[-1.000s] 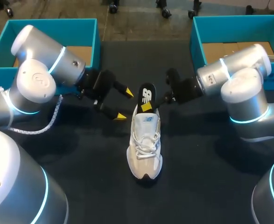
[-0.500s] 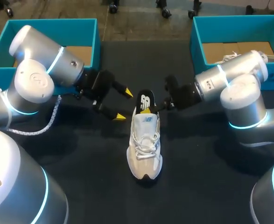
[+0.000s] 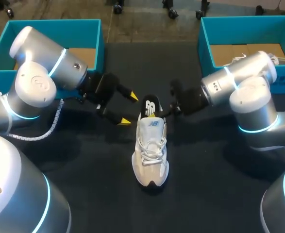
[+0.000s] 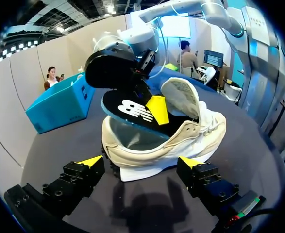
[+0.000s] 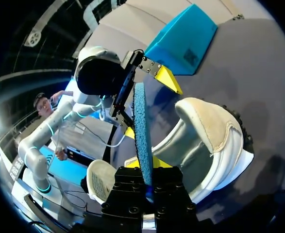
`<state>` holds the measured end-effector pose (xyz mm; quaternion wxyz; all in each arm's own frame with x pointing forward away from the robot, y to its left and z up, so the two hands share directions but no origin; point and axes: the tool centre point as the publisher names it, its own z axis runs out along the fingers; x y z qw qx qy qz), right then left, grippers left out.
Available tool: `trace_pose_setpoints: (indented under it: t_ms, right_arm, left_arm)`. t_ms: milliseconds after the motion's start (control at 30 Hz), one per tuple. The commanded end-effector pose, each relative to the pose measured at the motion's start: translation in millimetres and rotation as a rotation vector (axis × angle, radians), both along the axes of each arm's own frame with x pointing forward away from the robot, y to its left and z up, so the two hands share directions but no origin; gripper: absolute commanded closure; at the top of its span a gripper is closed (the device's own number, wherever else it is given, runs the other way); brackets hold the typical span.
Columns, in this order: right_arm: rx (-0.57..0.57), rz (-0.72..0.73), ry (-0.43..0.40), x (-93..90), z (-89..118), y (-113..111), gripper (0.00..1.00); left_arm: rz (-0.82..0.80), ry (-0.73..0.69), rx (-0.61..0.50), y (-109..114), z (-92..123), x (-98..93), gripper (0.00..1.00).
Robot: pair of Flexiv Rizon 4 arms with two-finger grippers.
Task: Take the shoe out of the shoebox, open the shoe tongue, remove and reinsert the insole, then place the shoe into the shoebox
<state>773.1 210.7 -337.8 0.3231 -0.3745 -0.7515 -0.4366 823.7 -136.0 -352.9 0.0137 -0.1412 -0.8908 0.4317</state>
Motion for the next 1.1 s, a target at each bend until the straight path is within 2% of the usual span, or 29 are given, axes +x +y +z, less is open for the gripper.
trace_pose_setpoints:
  t_ms: [33, 133, 167, 200, 233, 333, 700, 767, 867, 933, 1000, 1067, 1100]
  right_arm:
    - [-0.019, 0.006, 0.001, 2.2, 6.0, 4.0, 1.00]
    - [-0.028, 0.015, -0.001, 4.1, 8.8, 6.3, 1.00]
    - [-0.029, 0.016, 0.000, 4.9, 9.7, 7.0, 0.96]
    - [-0.032, 0.017, -0.002, 5.9, 12.0, 7.6, 0.75]
    - [-0.032, 0.017, -0.006, 6.6, 13.9, 7.7, 0.61]
    - [-0.043, 0.017, -0.013, 8.9, 20.4, 5.7, 0.51]
    - [-0.055, -0.009, -0.003, 9.6, 22.7, -16.3, 0.52]
    - [-0.061, 0.003, 0.015, 13.5, 20.2, -15.8, 0.56]
    - [-0.060, 0.017, 0.021, 17.9, 18.7, -14.1, 0.58]
    - [-0.063, 0.023, 0.027, 20.2, 17.7, -13.6, 0.62]
    - [-0.068, 0.031, 0.034, 23.0, 16.4, -11.9, 0.77]
    - [-0.068, 0.033, 0.036, 24.3, 15.9, -10.7, 0.84]
    - [-0.067, 0.035, 0.036, 25.1, 15.5, -10.1, 0.96]
  left_arm:
    - [0.000, -0.001, 0.000, 0.9, 0.6, -0.9, 0.00]
    - [0.000, -0.001, 0.000, 0.9, 0.6, -0.9, 0.00]
    - [0.000, -0.001, 0.000, 0.9, 0.6, -0.9, 0.00]
    - [0.000, -0.001, 0.000, 0.9, 0.6, -0.9, 0.00]
    - [0.000, -0.001, 0.000, 0.9, 0.6, -0.9, 0.00]
    - [0.000, -0.001, 0.000, 0.9, 0.6, -0.9, 0.00]
    - [0.000, -0.001, 0.000, 0.9, 0.6, -0.9, 0.00]
    - [0.000, -0.001, 0.000, 0.9, 0.6, -0.9, 0.00]
    - [0.000, -0.001, 0.000, 0.9, 0.6, -0.9, 0.00]
    - [0.000, -0.001, 0.000, 0.9, 0.6, -0.9, 0.00]
    - [0.000, -0.001, 0.000, 0.9, 0.6, -0.9, 0.00]
    - [0.000, -0.001, 0.000, 0.9, 0.6, -0.9, 0.00]
    - [0.000, -0.001, 0.000, 0.9, 0.6, -0.9, 0.00]
